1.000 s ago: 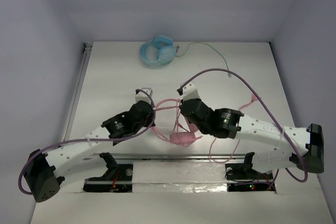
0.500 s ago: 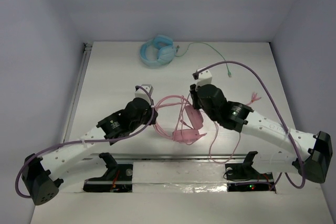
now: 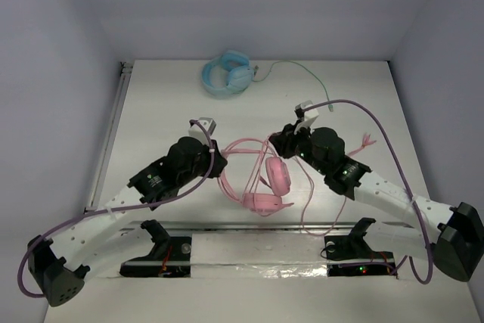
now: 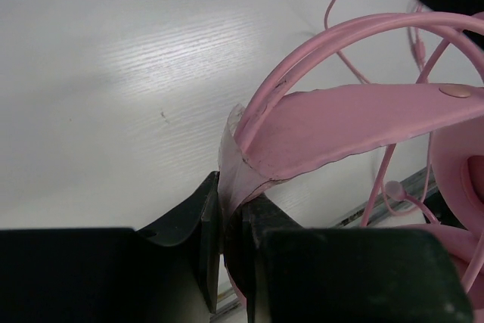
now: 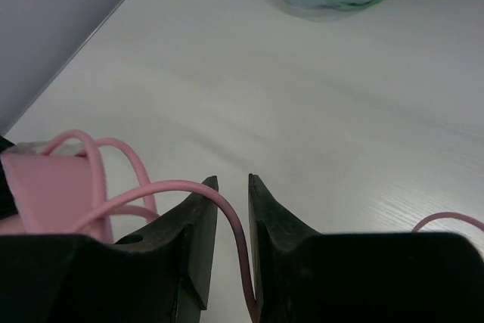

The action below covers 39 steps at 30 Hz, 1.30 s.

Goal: Wrap the headphones

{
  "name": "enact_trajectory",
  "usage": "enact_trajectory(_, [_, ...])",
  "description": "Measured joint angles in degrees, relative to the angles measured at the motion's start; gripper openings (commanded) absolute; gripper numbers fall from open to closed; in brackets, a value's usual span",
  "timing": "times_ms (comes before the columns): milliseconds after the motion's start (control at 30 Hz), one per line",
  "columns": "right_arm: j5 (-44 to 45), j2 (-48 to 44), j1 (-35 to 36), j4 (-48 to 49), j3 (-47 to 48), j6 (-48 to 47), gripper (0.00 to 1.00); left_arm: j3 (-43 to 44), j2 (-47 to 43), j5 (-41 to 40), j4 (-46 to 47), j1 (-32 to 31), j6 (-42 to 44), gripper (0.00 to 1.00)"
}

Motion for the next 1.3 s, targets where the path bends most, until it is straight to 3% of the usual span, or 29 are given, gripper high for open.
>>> enact_trajectory(400, [-3.8,-1.3,-1.5,17.1,-11.5,7.8,0.29,7.1,-2.2,-3.6,-2.4,1.5,1.5,0.00])
enact_trajectory(467, [-4.9,-1.2,-1.5,19.4,-12.4,8.8,0.32,8.0,-2.3,-4.2,-2.6,1.5,1.7,0.00])
enact_trajectory(600, [-9.4,1.7,-1.6,23.9,-12.7,10.3,0.47,9.4,-2.4,-4.1,-2.2,1.5,1.8,0.00])
enact_trajectory(733, [-13.0,5.8,-1.6,27.6,-12.9,11.5,0.52,12.3,-1.9,-3.4,-0.6,1.5,1.4,0.00])
enact_trajectory(1000, [-16.8,10.8,-1.6,31.9,-12.9,12.9,0.52,20.5,0.7,-2.7,1.0,2.1,1.4,0.00])
enact_trajectory(1300, [-18.4,15.4,-1.6,39.6,-16.7,17.8,0.50,23.3,3.4,-1.9,3.1,4.3,1.0,0.00])
